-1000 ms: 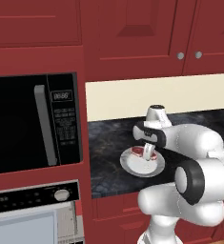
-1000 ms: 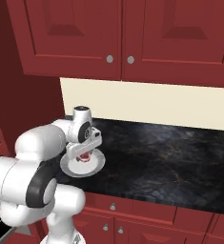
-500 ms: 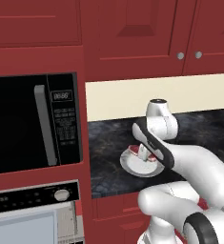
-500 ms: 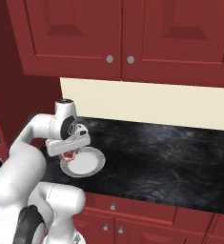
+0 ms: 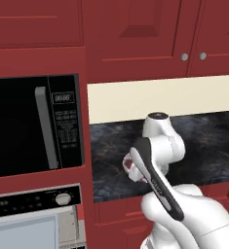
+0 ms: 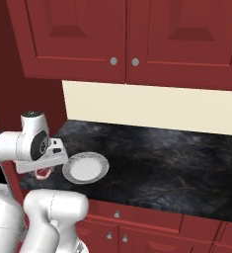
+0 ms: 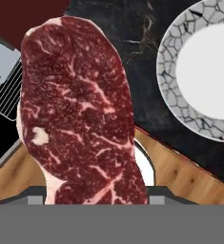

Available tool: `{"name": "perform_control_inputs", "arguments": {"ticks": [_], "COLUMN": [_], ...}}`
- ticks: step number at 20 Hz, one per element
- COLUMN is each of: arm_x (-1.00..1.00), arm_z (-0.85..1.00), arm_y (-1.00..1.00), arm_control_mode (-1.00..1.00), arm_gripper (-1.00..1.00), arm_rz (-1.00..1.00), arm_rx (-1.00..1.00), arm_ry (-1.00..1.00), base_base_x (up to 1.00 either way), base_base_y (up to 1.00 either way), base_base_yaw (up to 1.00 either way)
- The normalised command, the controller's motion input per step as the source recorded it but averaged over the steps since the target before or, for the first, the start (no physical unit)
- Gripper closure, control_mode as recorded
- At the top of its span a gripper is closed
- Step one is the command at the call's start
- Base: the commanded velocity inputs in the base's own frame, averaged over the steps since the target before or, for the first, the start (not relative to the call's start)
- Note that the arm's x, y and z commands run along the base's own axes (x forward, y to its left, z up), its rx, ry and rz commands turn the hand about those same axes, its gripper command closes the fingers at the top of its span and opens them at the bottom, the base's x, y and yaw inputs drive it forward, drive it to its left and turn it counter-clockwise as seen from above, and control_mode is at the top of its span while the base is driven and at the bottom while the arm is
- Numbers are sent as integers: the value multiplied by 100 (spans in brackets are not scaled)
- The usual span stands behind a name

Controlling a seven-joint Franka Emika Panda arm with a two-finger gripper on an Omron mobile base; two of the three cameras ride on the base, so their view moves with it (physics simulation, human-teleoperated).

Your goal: Place the steak on the bottom rack of the oven.

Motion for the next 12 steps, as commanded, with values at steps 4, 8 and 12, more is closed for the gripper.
{"name": "perform_control_inputs", "arguments": {"ticks": [4, 8, 12], "arm_x": [-71, -58, -36], "arm_z": [9, 0, 0], "arm_y": [95, 100, 100], "arm_control_mode": [-100, -100, -100], "arm_gripper": [100, 100, 100], "arm_rz": [-11, -8, -6], "arm_rx": [0, -2, -3], "arm_ry": [-18, -16, -16], "base_base_x": [0, 0, 0], "base_base_y": [0, 0, 0], "base_base_yaw": [0, 0, 0]}}
